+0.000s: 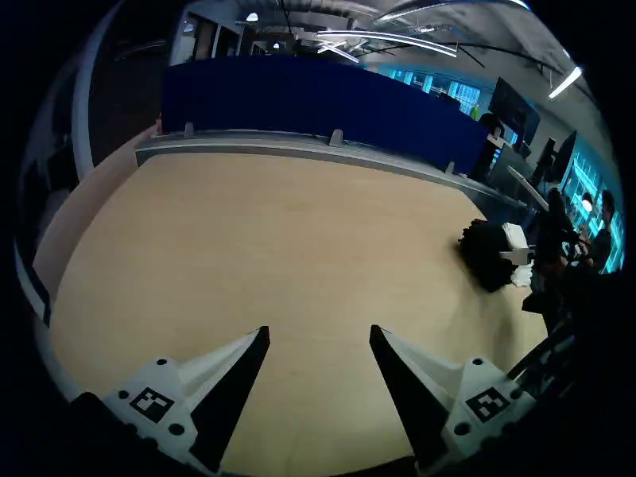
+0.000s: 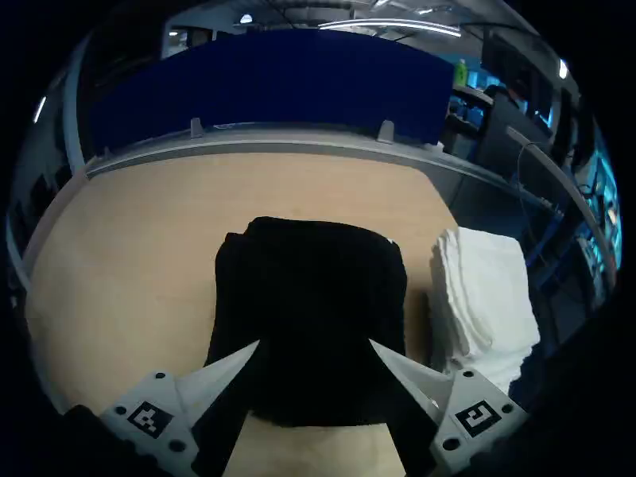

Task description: Fold towel

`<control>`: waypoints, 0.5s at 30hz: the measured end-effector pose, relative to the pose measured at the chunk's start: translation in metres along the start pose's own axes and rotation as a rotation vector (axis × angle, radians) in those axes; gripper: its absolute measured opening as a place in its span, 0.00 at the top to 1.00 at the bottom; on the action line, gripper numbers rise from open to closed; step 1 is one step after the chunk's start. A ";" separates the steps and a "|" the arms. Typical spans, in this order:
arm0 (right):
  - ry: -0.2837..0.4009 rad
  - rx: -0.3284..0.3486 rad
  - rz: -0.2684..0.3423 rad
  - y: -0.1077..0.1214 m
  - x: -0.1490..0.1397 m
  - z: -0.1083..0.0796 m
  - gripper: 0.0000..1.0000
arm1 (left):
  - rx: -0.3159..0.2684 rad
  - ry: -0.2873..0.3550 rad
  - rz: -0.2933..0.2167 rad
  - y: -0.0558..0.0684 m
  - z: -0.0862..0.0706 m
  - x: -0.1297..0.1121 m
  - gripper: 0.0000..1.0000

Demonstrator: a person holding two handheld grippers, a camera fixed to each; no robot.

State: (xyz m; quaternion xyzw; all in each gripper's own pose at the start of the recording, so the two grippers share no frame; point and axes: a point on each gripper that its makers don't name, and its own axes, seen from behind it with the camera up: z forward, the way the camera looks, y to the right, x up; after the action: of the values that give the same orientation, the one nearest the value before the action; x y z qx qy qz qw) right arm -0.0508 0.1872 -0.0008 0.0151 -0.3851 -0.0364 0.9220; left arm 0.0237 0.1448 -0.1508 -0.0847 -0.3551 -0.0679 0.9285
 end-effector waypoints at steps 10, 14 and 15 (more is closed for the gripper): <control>0.120 -0.017 0.029 -0.002 0.041 -0.032 0.14 | -0.001 0.015 -0.008 -0.005 -0.005 0.002 0.07; 0.169 -0.025 0.040 -0.008 0.055 -0.050 0.13 | -0.007 0.030 -0.009 -0.008 -0.006 0.006 0.06; 0.185 -0.025 0.043 -0.011 0.059 -0.055 0.13 | -0.008 0.035 -0.008 -0.009 -0.007 0.006 0.06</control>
State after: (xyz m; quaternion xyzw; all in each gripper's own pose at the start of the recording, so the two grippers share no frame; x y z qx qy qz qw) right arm 0.0285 0.1715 0.0019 -0.0014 -0.2981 -0.0200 0.9543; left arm 0.0311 0.1345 -0.1504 -0.0859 -0.3390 -0.0746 0.9339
